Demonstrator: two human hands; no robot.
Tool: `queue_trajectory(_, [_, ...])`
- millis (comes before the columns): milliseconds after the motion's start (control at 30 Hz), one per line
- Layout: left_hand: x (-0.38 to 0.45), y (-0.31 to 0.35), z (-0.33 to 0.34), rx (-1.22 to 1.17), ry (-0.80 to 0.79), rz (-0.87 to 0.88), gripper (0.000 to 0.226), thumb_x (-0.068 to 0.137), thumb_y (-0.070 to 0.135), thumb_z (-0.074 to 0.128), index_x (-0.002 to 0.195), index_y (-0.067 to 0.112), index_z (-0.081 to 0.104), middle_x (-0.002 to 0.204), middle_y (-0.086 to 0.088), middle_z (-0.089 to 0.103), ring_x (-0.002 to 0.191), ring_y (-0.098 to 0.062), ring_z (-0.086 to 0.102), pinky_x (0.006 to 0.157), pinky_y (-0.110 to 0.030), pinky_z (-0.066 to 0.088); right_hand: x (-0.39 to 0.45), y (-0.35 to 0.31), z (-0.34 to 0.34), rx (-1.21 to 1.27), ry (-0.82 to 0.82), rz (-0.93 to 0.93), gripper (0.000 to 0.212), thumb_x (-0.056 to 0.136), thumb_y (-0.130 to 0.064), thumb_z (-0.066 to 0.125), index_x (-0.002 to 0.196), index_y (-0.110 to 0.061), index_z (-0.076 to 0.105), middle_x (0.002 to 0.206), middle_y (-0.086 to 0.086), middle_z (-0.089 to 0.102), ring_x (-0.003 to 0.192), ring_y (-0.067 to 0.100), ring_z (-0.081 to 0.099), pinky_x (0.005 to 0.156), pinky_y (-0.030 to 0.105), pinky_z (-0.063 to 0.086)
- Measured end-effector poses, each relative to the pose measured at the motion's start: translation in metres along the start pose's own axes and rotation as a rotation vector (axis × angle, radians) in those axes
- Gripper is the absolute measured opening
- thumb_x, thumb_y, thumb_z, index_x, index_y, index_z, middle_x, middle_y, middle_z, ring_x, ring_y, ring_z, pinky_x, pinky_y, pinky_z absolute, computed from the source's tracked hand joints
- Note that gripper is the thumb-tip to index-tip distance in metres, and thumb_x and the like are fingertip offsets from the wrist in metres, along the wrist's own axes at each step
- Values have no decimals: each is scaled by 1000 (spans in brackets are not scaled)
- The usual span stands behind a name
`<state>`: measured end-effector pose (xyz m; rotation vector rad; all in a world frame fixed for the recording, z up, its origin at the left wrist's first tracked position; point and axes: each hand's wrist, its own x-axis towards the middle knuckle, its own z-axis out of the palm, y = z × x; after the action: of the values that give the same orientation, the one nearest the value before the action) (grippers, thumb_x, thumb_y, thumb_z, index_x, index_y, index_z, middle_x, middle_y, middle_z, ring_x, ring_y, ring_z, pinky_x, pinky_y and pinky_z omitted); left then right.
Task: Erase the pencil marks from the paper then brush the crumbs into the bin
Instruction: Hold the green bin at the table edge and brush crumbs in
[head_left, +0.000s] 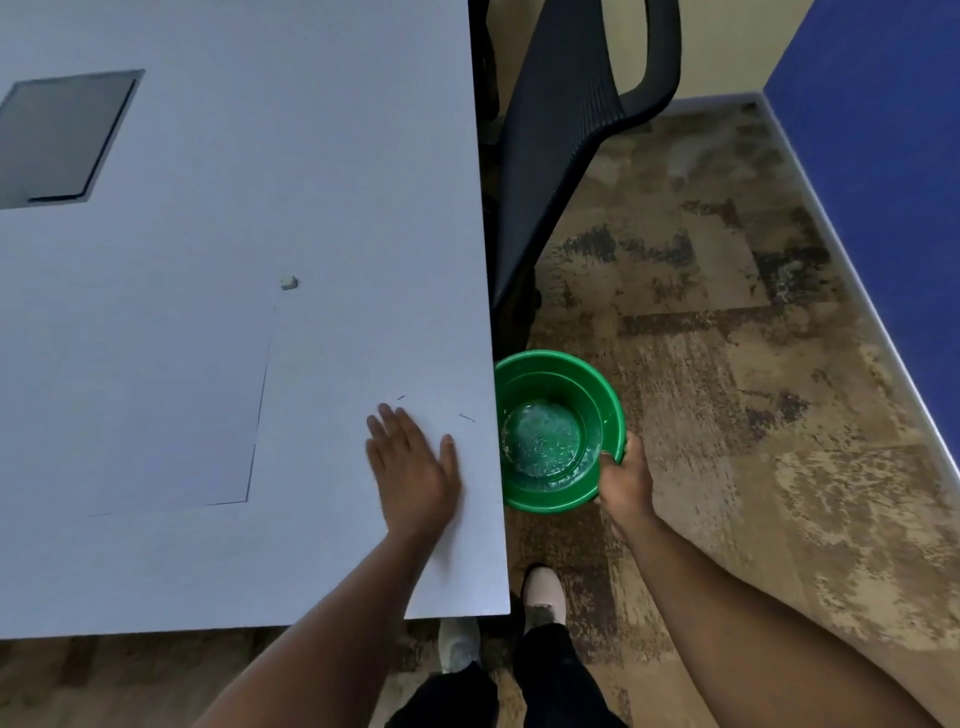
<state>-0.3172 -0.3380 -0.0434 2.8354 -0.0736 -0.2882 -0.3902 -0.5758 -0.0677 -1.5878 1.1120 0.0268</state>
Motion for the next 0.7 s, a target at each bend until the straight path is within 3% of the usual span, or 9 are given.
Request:
queue_trajectory(100, [-5, 3, 2, 19, -52, -44, 86, 100, 57, 7, 159, -6, 6, 168, -28, -1, 156, -43, -4, 127, -51, 2, 1, 4, 2, -12, -12, 11, 31, 101, -15, 47, 128, -31, 45, 98, 4, 64, 86, 26, 66, 76, 50, 59])
queue_trajectory(233, [-29, 39, 13, 10, -148, 304, 77, 103, 55, 8, 161, 4, 2, 168, -17, -12, 154, -34, -21, 125, -42, -13, 0, 5, 5, 2, -25, 7, 31, 100, -15, 47, 119, -39, 46, 97, 2, 65, 87, 27, 68, 77, 54, 60])
queue_trajectory(300, [-36, 58, 16, -12, -228, 458, 68, 109, 47, 18, 162, 8, 0, 169, -9, -12, 155, -26, -22, 127, -41, -10, -1, 3, 6, 9, -23, -8, 32, 100, -15, 47, 122, -38, 46, 99, 0, 65, 88, 25, 68, 78, 53, 60])
queue_trajectory(400, [-34, 66, 13, -99, -256, 551, 66, 110, 42, 27, 163, 12, 3, 169, -1, -10, 157, -18, -17, 129, -41, -1, -1, 1, 5, 2, -15, -20, 31, 100, -16, 47, 124, -35, 46, 101, 2, 65, 89, 25, 67, 78, 51, 60])
queue_trajectory(467, [-25, 54, 9, -110, -166, 499, 70, 108, 48, 26, 164, 12, 2, 169, -2, -9, 157, -20, -16, 128, -37, -6, 1, 1, 4, -2, -20, -21, 30, 100, -16, 47, 124, -34, 46, 101, 5, 66, 87, 27, 68, 75, 47, 60])
queue_trajectory(533, [-11, 33, 3, -74, -44, 306, 77, 104, 53, 20, 163, 6, 5, 170, -11, -6, 158, -29, -11, 127, -39, -7, 2, 1, 3, -4, -29, -20, 31, 100, -16, 48, 126, -33, 46, 99, 5, 66, 85, 27, 68, 70, 43, 57])
queue_trajectory(633, [16, -7, -5, -47, 49, -61, 84, 100, 54, 18, 159, -6, 12, 168, -27, 3, 156, -43, 0, 126, -50, 2, 1, 2, 2, -3, -36, -22, 34, 101, -16, 48, 128, -35, 45, 99, 4, 66, 85, 27, 67, 67, 39, 55])
queue_trajectory(700, [31, -26, -10, -38, 68, -143, 85, 100, 54, 22, 156, -10, 18, 166, -31, 11, 154, -48, 7, 125, -56, 9, 1, 3, 2, -4, -40, -27, 34, 101, -16, 49, 128, -35, 45, 99, 5, 66, 85, 27, 67, 63, 34, 51])
